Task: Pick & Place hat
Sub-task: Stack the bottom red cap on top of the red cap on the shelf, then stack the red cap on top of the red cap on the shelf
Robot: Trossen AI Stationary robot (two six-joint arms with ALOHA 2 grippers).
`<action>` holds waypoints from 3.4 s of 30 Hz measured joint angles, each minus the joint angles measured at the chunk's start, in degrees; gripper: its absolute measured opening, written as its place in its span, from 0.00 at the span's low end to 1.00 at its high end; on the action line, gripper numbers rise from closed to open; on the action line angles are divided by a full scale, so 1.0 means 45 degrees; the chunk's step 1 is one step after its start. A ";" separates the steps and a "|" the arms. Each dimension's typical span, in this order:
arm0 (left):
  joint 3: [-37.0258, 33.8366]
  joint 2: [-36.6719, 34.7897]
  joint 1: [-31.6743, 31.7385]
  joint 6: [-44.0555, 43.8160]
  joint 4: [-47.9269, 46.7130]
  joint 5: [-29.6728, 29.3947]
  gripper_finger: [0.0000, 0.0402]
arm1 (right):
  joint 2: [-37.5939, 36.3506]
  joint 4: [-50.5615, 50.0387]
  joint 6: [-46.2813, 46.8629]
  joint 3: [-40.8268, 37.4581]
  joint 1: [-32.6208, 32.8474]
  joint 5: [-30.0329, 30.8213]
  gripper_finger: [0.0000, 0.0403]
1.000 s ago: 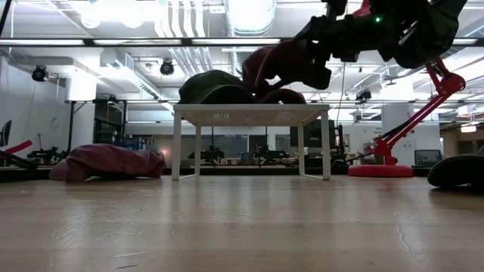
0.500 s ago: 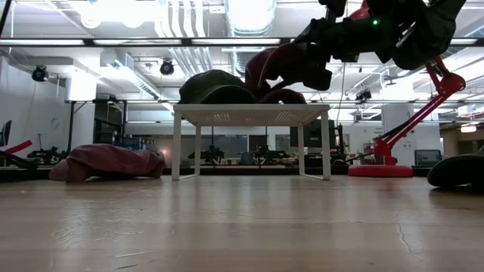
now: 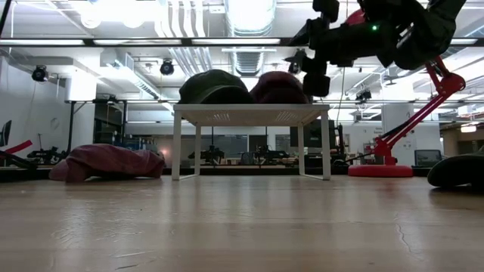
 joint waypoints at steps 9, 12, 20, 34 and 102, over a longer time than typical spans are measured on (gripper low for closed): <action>-0.0290 -0.0005 0.0000 0.0006 -0.0032 0.0004 0.00 | 0.0000 -0.0576 -0.0843 -0.0005 0.0029 -0.1710 0.47; -0.0294 -0.0003 -0.0012 0.0010 -0.0036 -0.0005 0.00 | -0.0002 -0.0568 -0.1773 -0.0005 0.0029 -0.2801 0.48; -0.0262 -0.0069 -0.0403 0.0394 0.0008 -0.1075 0.00 | -0.0049 -0.0483 -0.5388 0.0457 0.0205 -0.5473 0.47; -0.0353 -0.0311 -0.5011 -0.2620 0.0004 -0.2443 0.00 | -0.0288 -0.5158 -1.2870 0.3947 0.2099 -0.7428 0.43; -1.8649 -0.6589 0.2205 -2.0784 -0.8583 0.5603 0.09 | -0.5233 -3.1239 -1.3993 0.7133 0.5940 -0.5866 0.35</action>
